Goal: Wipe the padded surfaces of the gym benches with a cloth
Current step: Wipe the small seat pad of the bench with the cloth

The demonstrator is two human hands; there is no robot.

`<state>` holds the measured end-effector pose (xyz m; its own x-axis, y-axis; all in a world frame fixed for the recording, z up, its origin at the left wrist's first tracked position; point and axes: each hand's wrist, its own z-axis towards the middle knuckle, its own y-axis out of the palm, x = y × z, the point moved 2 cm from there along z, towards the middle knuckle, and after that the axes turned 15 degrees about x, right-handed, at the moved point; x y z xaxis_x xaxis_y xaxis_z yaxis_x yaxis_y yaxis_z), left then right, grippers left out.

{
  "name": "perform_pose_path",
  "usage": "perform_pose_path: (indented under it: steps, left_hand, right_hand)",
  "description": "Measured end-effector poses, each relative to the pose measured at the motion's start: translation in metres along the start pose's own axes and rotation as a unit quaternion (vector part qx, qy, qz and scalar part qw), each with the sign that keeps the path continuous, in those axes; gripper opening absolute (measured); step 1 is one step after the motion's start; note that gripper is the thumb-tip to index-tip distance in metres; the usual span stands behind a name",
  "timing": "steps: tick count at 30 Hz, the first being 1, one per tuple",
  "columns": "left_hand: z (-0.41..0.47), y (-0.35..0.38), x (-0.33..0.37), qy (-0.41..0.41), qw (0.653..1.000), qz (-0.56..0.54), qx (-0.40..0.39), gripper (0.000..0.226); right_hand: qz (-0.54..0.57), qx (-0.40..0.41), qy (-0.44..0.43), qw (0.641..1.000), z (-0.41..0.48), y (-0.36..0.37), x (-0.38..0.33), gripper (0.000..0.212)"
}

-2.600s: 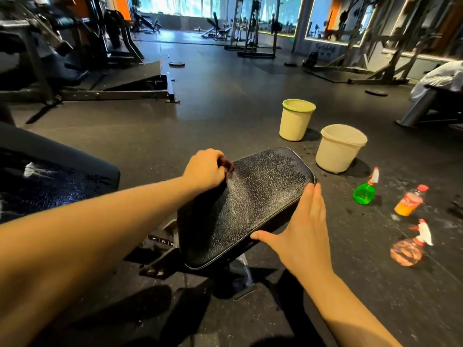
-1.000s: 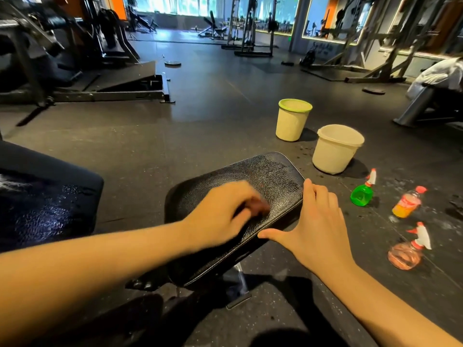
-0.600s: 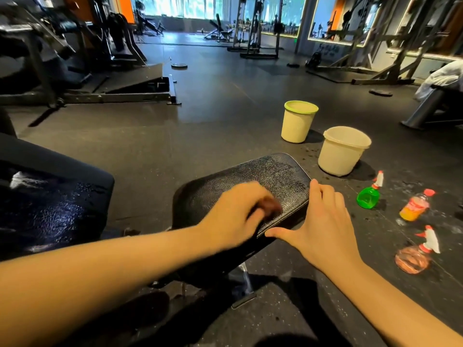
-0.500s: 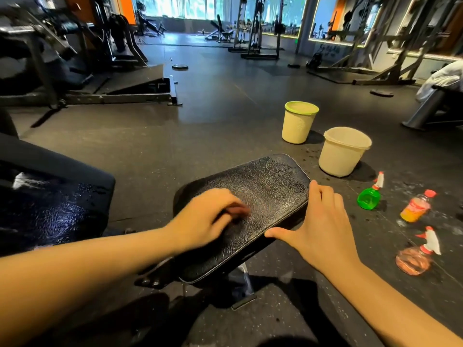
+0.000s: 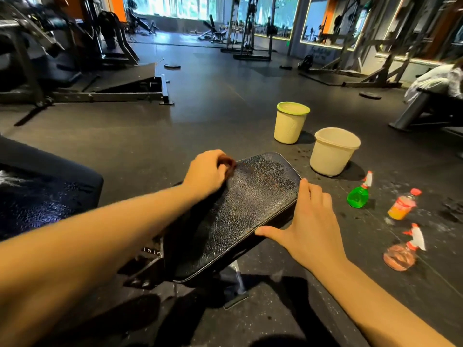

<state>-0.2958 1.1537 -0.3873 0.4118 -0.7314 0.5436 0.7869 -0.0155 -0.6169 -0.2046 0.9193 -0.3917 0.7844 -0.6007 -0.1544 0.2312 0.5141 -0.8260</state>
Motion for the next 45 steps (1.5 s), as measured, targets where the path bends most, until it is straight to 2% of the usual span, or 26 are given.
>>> perform_pose_path:
  steps: [1, 2, 5, 6, 7, 8, 9, 11, 12, 15, 17, 19, 21, 24, 27, 29, 32, 35, 37, 38, 40, 42, 44, 45]
  left_hand:
    - [0.005, 0.001, -0.003, -0.040, 0.999, 0.024, 0.009, 0.016]
    - [0.001, 0.004, 0.009, -0.035, 0.999, 0.023, 0.010, 0.015]
    - [-0.054, 0.005, 0.066, 0.134, 0.983, -0.116, -0.045, 0.023]
    - [-0.066, 0.005, 0.065, 0.183, 0.972, -0.133, -0.067, 0.026]
    - [-0.063, 0.003, 0.055, 0.196, 0.970, -0.125, -0.070, 0.028]
    - [-0.047, 0.003, 0.039, 0.163, 0.980, -0.102, -0.048, 0.028]
    - [-0.026, 0.001, 0.019, 0.095, 0.994, -0.060, -0.015, 0.026]
    - [0.000, -0.003, -0.017, -0.029, 0.999, 0.013, 0.017, 0.016]
    - [-0.002, -0.004, -0.020, -0.041, 0.999, 0.018, 0.013, 0.013]
    - [-0.040, -0.009, 0.015, 0.034, 0.987, -0.120, -0.105, 0.015]
    - [-0.056, -0.019, 0.018, 0.073, 0.972, -0.148, -0.165, 0.017]
    - [-0.044, -0.023, 0.000, 0.040, 0.987, -0.102, -0.122, 0.038]
    - [-0.032, -0.025, -0.034, -0.034, 0.994, -0.060, -0.082, 0.058]
    - [-0.027, -0.030, -0.069, -0.110, 0.992, -0.029, -0.051, 0.044]
    - [-0.031, -0.036, -0.073, -0.133, 0.991, 0.014, 0.024, 0.037]
    - [-0.037, -0.030, -0.065, -0.126, 0.992, 0.020, 0.004, 0.034]
    - [-0.045, -0.028, -0.053, -0.103, 0.993, 0.051, -0.038, 0.045]
    - [-0.043, -0.036, -0.054, -0.089, 0.990, 0.091, -0.057, 0.026]
    - [-0.050, -0.044, -0.041, -0.093, 0.993, 0.060, -0.051, 0.017]
    - [-0.058, -0.045, -0.028, -0.071, 0.996, 0.028, -0.051, 0.017]
    - [-0.084, -0.045, 0.006, 0.035, 0.995, -0.055, -0.074, 0.021]
    - [-0.107, -0.046, 0.026, 0.138, 0.978, -0.111, -0.107, 0.019]
    - [-0.100, -0.042, 0.014, 0.208, 0.969, -0.090, -0.102, 0.018]
    - [-0.089, -0.038, 0.001, 0.205, 0.973, -0.064, -0.082, 0.018]
  right_hand:
    - [-0.001, 0.001, 0.000, 1.000, 0.000, 0.000, 0.000, 0.144]
    - [-0.002, 0.001, 0.000, 1.000, 0.000, 0.000, 0.000, 0.144]
    - [0.005, 0.002, 0.000, 1.000, 0.000, 0.001, 0.002, 0.142]
    - [0.009, 0.003, -0.002, 1.000, 0.000, 0.002, 0.002, 0.142]
    - [0.010, 0.004, -0.003, 1.000, 0.000, 0.002, 0.002, 0.141]
    - [0.008, 0.004, -0.006, 1.000, 0.000, 0.001, 0.002, 0.141]
    - [0.007, 0.004, -0.007, 1.000, 0.000, 0.001, 0.003, 0.142]
    - [0.006, 0.002, -0.006, 1.000, -0.001, 0.000, 0.002, 0.143]
    - [0.005, 0.002, -0.006, 1.000, -0.001, 0.000, 0.002, 0.143]
    - [-0.004, 0.003, -0.006, 1.000, 0.000, 0.001, 0.002, 0.144]
    - [-0.009, 0.005, -0.007, 1.000, 0.001, 0.002, 0.003, 0.144]
    - [-0.007, 0.007, -0.008, 1.000, 0.000, 0.002, 0.003, 0.144]
    - [0.001, 0.010, -0.007, 1.000, -0.001, 0.002, 0.004, 0.143]
    - [0.008, 0.013, -0.007, 1.000, -0.002, 0.004, 0.005, 0.143]
    - [0.016, 0.010, -0.003, 1.000, -0.002, 0.004, 0.006, 0.143]
    - [0.019, 0.012, -0.003, 1.000, -0.003, 0.004, 0.006, 0.143]
    - [0.022, 0.010, -0.002, 1.000, -0.002, 0.004, 0.006, 0.143]
    - [0.025, 0.008, 0.001, 1.000, -0.003, 0.004, 0.006, 0.143]
    - [0.030, 0.008, 0.004, 1.000, -0.004, 0.004, 0.006, 0.144]
    - [0.031, 0.006, 0.006, 0.999, -0.004, 0.003, 0.005, 0.144]
    - [0.033, 0.008, 0.010, 0.999, -0.004, 0.004, 0.005, 0.143]
    - [0.034, 0.011, 0.011, 0.999, -0.004, 0.004, 0.005, 0.143]
    - [0.038, 0.007, 0.011, 0.999, -0.003, 0.003, 0.004, 0.143]
    - [0.040, 0.005, 0.011, 0.999, -0.003, 0.003, 0.004, 0.143]
